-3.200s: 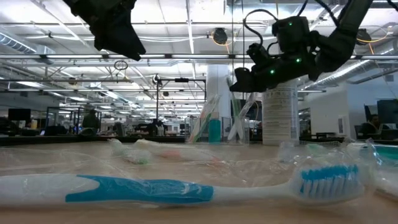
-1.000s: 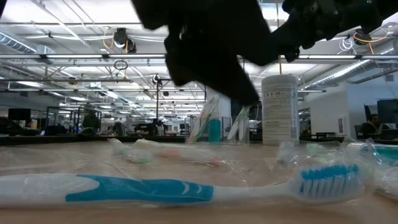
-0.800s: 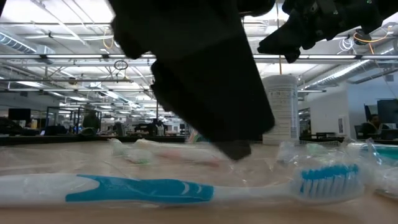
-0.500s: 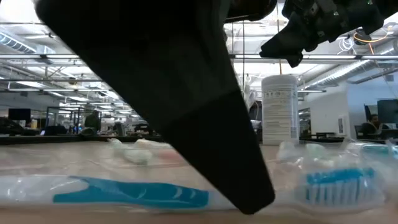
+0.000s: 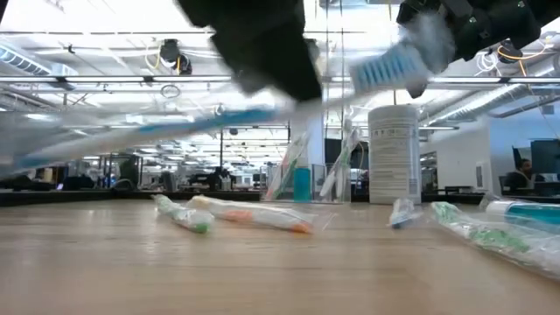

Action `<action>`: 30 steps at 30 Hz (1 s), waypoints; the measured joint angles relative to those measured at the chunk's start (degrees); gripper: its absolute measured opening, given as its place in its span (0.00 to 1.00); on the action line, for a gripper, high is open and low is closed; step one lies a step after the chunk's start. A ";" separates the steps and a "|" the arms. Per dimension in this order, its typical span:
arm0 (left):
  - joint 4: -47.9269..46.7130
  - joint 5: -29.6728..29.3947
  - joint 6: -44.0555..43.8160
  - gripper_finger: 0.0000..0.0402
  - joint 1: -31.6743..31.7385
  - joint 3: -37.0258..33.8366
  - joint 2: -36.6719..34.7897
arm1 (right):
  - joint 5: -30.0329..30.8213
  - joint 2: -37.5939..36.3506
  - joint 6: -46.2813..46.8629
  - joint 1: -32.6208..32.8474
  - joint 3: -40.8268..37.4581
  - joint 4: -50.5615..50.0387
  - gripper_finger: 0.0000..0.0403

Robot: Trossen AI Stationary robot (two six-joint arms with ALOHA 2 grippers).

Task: Pick & Place toothbrushing station
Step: Put the blue toothbrush into the transparent organizer

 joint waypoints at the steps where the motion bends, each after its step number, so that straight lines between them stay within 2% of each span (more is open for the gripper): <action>1: -1.43 -1.50 1.90 0.04 0.76 0.00 -1.78 | 0.00 0.00 -0.03 0.00 0.00 0.06 0.22; 3: -3.31 -5.32 5.12 0.02 2.32 0.00 -5.81 | 0.02 -0.02 -0.03 0.00 0.00 0.09 0.22; 9: -5.73 -22.95 13.56 0.03 7.19 0.04 -17.96 | 0.02 -0.02 -0.05 0.00 -0.02 0.15 0.22; 13: -2.24 -25.91 23.84 0.01 12.15 0.11 -24.36 | 0.02 -0.01 -0.05 -0.02 -0.02 0.10 0.22; 16: 5.71 -22.82 28.97 0.02 17.88 -2.19 -27.94 | 0.02 -0.01 -0.05 -0.02 -0.02 0.09 0.22; 21: 23.11 -7.56 31.95 0.01 30.82 -12.11 -30.71 | 0.02 -0.01 -0.25 -0.02 -0.02 0.09 0.22; 23: 31.70 -3.23 31.23 0.01 35.68 -17.20 -30.60 | 0.02 -0.01 -0.25 -0.02 -0.02 0.03 0.22; 30: 66.60 -0.45 25.49 0.01 47.85 -34.02 -26.51 | 0.02 -0.01 -0.26 -0.02 -0.02 0.06 0.22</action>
